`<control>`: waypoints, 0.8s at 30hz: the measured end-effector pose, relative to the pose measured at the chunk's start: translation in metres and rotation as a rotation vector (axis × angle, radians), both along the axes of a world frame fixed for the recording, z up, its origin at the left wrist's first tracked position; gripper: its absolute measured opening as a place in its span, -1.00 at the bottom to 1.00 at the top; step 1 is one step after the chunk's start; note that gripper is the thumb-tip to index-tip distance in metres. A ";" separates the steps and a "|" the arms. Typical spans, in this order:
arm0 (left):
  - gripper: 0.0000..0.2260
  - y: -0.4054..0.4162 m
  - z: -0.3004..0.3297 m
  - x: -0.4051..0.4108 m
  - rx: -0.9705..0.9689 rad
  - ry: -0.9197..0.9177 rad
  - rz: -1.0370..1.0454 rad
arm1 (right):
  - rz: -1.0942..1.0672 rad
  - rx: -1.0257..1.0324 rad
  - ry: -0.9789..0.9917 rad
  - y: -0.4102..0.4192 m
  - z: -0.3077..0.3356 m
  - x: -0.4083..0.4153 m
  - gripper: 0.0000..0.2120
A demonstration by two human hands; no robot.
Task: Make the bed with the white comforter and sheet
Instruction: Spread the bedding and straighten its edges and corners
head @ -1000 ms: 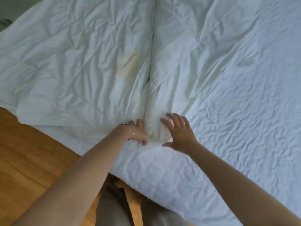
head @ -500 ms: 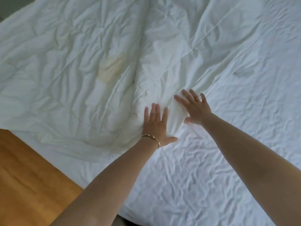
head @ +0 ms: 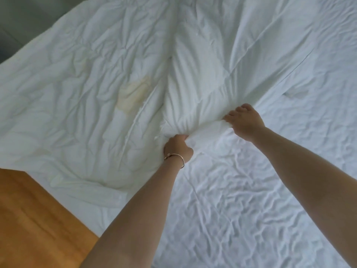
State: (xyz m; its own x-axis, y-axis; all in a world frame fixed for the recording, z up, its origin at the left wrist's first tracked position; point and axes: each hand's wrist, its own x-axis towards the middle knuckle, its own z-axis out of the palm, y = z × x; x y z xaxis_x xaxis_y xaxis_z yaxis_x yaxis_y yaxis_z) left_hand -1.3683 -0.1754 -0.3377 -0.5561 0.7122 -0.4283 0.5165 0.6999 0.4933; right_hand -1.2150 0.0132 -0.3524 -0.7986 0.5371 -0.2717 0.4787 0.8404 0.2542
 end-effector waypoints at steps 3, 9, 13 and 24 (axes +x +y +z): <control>-0.91 -0.008 -0.005 0.005 -0.083 -0.134 -0.035 | -0.026 -0.105 -0.106 -0.021 0.011 0.016 -0.67; -0.77 -0.060 0.009 0.024 -0.419 -0.279 -0.453 | -0.307 -0.382 -0.192 -0.126 0.029 0.067 -0.61; -0.79 -0.119 0.015 0.030 -0.646 -0.250 -0.639 | -0.469 -0.625 -0.170 -0.245 0.010 0.095 -0.65; -0.46 -0.161 0.033 0.066 -0.411 -0.293 -0.488 | -0.310 -0.501 -0.071 -0.295 0.031 0.130 -0.49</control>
State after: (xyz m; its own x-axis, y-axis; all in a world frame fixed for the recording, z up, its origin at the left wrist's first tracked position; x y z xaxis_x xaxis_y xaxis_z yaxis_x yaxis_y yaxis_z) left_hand -1.3023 -0.3363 -0.3047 -0.0343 0.5995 -0.7996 0.7055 0.5812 0.4055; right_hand -1.0845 -0.2814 -0.3210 -0.5954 0.5351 -0.5993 0.7176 0.6896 -0.0972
